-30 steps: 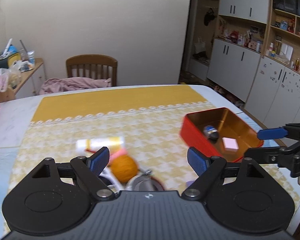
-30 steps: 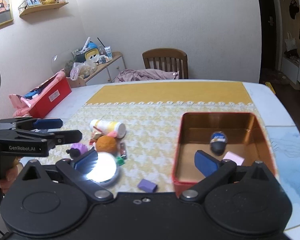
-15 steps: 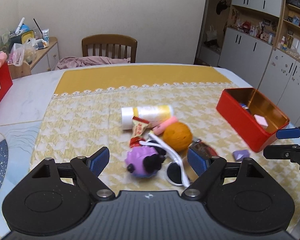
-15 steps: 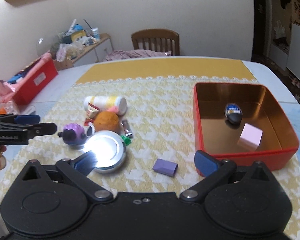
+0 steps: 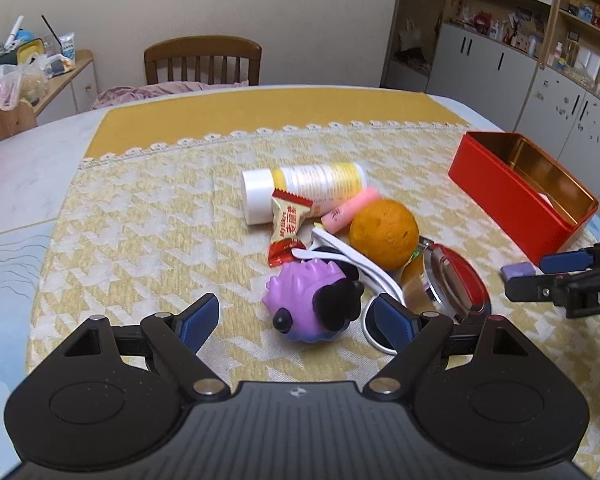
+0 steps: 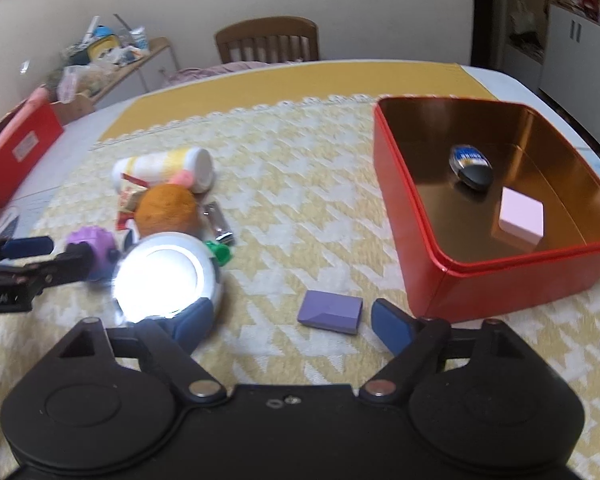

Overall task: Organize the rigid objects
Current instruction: 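Withdraw both tools from the tin back toward the remaining items, then grasp the purple spiky toy with the left tool while the right tool grasps the purple eraser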

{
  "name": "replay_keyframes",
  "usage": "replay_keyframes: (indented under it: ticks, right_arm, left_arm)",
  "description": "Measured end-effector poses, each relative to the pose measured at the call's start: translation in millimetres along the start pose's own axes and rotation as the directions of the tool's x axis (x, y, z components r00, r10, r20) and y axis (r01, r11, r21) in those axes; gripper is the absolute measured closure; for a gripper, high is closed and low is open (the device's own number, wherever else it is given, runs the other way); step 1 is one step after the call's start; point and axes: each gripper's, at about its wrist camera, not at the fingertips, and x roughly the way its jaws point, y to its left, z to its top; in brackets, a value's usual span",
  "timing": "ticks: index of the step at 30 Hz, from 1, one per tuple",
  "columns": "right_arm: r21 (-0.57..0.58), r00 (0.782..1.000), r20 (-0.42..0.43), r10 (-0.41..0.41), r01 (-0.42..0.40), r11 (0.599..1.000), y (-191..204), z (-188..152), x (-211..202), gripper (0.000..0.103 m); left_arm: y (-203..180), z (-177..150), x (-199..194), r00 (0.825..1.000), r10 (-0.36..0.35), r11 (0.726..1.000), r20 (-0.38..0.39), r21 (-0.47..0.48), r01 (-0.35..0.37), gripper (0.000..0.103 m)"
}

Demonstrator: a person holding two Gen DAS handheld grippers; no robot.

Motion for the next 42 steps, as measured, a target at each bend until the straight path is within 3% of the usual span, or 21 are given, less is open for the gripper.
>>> replay_keyframes:
  ticks: [11, 16, 21, 28, 42]
  right_arm:
    - [-0.003, 0.998, -0.008, -0.068, 0.068, 0.998, 2.4, -4.2, 11.8, 0.032]
    - [-0.009, 0.997, -0.002, -0.074, 0.074, 0.997, 3.6, -2.9, 11.4, 0.044]
    - [-0.025, 0.996, 0.0, -0.092, 0.092, 0.995, 5.5, -3.8, 11.5, 0.053]
    - [-0.046, 0.994, -0.002, -0.113, 0.113, 0.993, 6.3, -3.9, 10.1, 0.065]
    - [-0.068, 0.998, 0.038, -0.057, 0.06, 0.996, 10.1, -4.3, -14.8, 0.067]
  left_arm:
    - [5.2, 2.3, 14.6, 0.999, -0.04, 0.999, -0.015, -0.013, 0.04, 0.018]
    - [5.7, 3.8, 16.6, 0.998, -0.056, 0.998, -0.02, -0.027, 0.056, 0.024]
    - [11.6, 5.8, 19.3, 0.996, -0.079, 0.994, -0.035, -0.079, 0.076, 0.038]
    - [10.4, 6.8, 19.1, 0.996, -0.081, 0.993, -0.046, -0.086, 0.076, 0.044]
    - [12.6, 5.8, 9.7, 0.998, -0.032, 0.993, -0.057, -0.112, 0.026, 0.045]
